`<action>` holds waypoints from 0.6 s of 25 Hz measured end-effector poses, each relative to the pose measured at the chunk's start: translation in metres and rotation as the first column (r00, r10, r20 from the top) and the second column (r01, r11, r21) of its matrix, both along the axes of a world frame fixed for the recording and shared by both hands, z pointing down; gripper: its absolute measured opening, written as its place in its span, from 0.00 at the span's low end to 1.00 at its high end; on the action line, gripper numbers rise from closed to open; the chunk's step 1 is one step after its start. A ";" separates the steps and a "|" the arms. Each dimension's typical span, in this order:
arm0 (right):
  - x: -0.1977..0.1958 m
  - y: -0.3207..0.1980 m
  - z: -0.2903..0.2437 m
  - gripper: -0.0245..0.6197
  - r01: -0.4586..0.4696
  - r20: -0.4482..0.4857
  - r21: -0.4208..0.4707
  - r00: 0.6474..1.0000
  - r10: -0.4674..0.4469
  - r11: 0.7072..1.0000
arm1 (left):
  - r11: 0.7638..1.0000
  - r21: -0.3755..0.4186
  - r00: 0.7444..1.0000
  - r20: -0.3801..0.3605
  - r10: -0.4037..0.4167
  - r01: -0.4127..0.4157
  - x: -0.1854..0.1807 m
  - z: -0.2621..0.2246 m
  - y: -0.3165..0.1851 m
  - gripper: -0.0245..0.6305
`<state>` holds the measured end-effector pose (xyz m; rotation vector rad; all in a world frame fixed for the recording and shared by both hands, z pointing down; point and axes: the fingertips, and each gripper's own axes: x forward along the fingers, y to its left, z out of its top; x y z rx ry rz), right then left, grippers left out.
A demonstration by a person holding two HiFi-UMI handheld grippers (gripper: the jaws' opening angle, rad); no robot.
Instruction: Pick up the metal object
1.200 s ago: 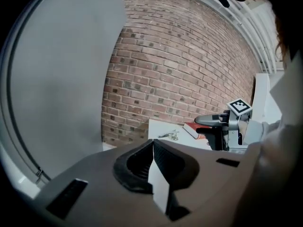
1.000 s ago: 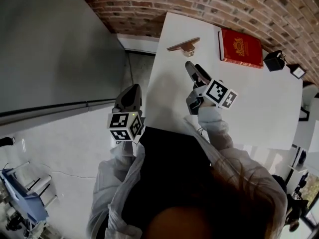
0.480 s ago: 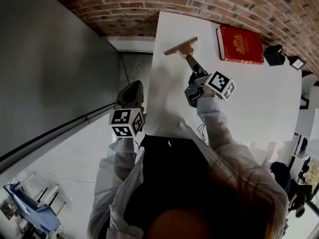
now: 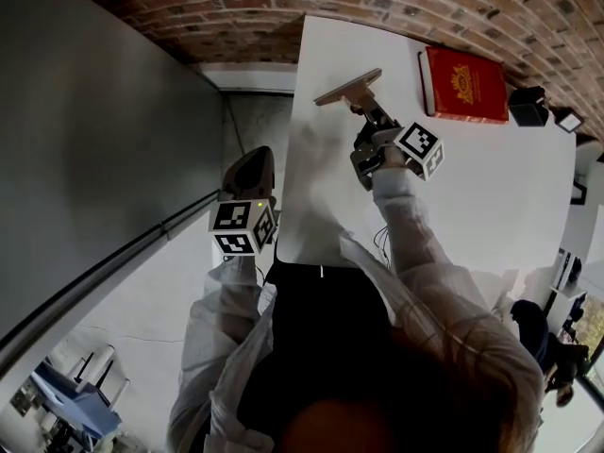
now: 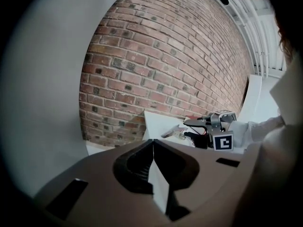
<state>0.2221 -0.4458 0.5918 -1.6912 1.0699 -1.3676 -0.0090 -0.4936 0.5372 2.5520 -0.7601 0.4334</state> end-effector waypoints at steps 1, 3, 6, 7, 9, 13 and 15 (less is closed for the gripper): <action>0.002 -0.001 0.003 0.33 -0.013 0.008 -0.002 1.000 0.013 1.000 | 1.000 -0.003 1.000 0.000 0.000 0.000 0.000 0.001 0.001 0.06; 0.005 -0.002 0.006 0.28 -0.041 0.023 -0.002 0.999 0.041 0.999 | 1.000 -0.010 1.000 0.001 0.003 -0.003 -0.002 0.003 0.002 0.06; 0.009 -0.005 0.009 0.16 -0.071 0.037 -0.011 0.997 0.072 0.997 | 1.000 -0.016 1.000 0.009 0.005 -0.005 -0.006 0.007 0.002 0.06; 0.011 -0.006 0.010 0.11 -0.080 0.045 -0.016 0.996 0.081 0.997 | 1.000 -0.017 1.000 0.012 0.004 -0.004 -0.007 0.007 0.002 0.06; 0.013 -0.006 0.011 0.09 -0.104 0.075 -0.013 0.992 0.104 0.995 | 1.000 -0.020 1.000 0.017 -0.001 0.002 -0.011 0.008 0.002 0.06; 0.014 -0.006 0.012 0.07 -0.141 0.135 0.014 0.981 0.137 0.990 | 1.000 -0.024 1.000 0.022 -0.015 0.015 -0.019 0.011 0.000 0.06; 0.013 -0.006 0.011 0.06 -0.139 0.127 0.014 0.982 0.136 0.990 | 1.000 -0.024 1.000 0.023 -0.016 0.017 -0.022 0.012 0.000 0.06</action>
